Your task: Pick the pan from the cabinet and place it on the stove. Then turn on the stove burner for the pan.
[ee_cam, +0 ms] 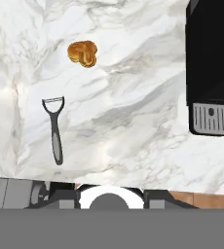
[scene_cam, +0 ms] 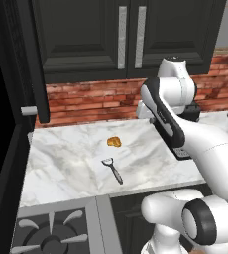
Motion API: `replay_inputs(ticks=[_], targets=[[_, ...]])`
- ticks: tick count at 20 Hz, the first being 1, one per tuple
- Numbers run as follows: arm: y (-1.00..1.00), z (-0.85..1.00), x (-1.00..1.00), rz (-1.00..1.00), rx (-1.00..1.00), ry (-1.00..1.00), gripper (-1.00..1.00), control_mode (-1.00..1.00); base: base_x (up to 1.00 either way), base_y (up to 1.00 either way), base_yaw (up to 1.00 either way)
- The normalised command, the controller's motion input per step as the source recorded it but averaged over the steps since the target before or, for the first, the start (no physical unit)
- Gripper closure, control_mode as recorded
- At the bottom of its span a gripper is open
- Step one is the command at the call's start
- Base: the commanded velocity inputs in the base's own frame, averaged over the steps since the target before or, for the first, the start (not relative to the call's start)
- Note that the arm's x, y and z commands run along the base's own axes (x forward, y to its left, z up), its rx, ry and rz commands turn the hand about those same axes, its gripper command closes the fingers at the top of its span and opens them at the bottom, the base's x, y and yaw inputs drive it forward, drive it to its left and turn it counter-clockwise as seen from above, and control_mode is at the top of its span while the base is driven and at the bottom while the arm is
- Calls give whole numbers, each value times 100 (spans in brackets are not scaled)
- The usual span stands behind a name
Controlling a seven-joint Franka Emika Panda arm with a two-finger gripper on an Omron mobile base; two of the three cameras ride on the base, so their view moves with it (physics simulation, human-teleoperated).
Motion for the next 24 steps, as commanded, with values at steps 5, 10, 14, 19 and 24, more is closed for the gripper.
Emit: replay_inputs(ticks=[5, 10, 14, 19, 24], targets=[[2, 0, -11, 0, 1, 0, -100, -100, 0, 0, 0], [0, 25, -7, 3, 0, -12, -100, -100, 0, 0, 0], [18, 49, -10, 7, -1, -21, -100, -100, 0, 0, 0], [13, 58, -17, 1, 0, -32, -100, -100, 0, 0, 0], [0, 49, -6, 0, 7, -32, -100, -100, 0, 0, 0]])
